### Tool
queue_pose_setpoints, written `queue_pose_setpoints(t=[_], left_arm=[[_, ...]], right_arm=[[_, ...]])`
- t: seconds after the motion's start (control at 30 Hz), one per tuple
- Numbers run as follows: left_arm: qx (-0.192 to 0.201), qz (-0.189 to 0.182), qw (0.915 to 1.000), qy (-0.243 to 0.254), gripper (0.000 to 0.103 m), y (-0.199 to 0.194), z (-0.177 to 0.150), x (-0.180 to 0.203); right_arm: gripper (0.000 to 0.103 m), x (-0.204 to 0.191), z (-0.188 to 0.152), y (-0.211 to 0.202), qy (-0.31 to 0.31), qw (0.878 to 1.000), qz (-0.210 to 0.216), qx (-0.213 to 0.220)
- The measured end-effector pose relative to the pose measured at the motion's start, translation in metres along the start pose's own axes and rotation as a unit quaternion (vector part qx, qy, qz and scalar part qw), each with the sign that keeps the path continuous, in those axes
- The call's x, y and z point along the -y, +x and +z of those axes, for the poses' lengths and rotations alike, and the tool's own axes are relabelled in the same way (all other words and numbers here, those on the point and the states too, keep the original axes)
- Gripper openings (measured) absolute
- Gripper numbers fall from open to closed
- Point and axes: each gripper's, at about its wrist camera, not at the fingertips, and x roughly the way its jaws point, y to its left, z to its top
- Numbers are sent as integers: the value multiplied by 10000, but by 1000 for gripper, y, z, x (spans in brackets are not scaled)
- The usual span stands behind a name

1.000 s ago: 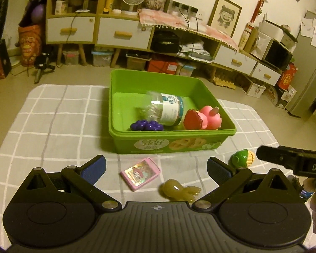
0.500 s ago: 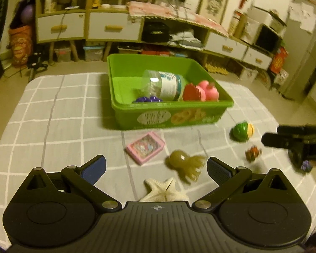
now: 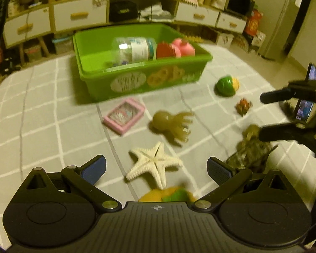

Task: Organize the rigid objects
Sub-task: 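Withdraw both grippers from the bin toward the remaining toys, then grasp the white starfish with the left gripper while the right grasps the clear claw clip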

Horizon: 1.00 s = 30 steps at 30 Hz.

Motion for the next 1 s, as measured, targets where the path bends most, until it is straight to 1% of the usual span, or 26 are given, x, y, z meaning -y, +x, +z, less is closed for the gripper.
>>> queue_pose_setpoints(t=[0.1, 0.17, 0.23, 0.33, 0.43, 0.5, 0.6, 0.67, 0.8, 0.87, 1.0], left_arm=[[-90, 16, 10000, -14, 100, 7, -5, -1], [-106, 10, 9999, -23, 99, 9, -7, -2], [-83, -7, 10000, -5, 98, 9, -9, -2], [-54, -22, 10000, 21, 97, 9, -9, -2], [-103, -32, 9999, 21, 92, 12, -9, -2], [-139, -29, 9999, 11, 87, 14, -10, -3], [-161, -20, 9999, -17, 83, 16, -11, -4], [-138, -10, 9999, 1, 81, 16, -12, -4], [-117, 12, 9999, -11, 77, 16, -12, -5], [-106, 0, 9999, -42, 75, 15, -11, -6], [-89, -17, 9999, -98, 70, 15, -10, -8]], right_arm=[[73, -10, -7, 2, -285, 9987, 385, -189], [73, -18, -11, 3, -510, 9971, 500, -259], [73, -23, -15, 5, -674, 9958, 520, -327], [72, -24, -18, 9, -764, 9951, 458, -425], [72, -23, -19, 13, -769, 9953, 393, -447], [67, -22, -19, 12, -780, 9954, 373, -415], [60, -23, -19, 10, -822, 9951, 391, -375], [55, -25, -19, 10, -876, 9945, 428, -375], [49, -29, -20, 10, -1012, 9930, 466, -384], [43, -30, -20, 11, -1045, 9925, 494, -407], [39, -31, -22, 11, -1086, 9917, 524, -438]])
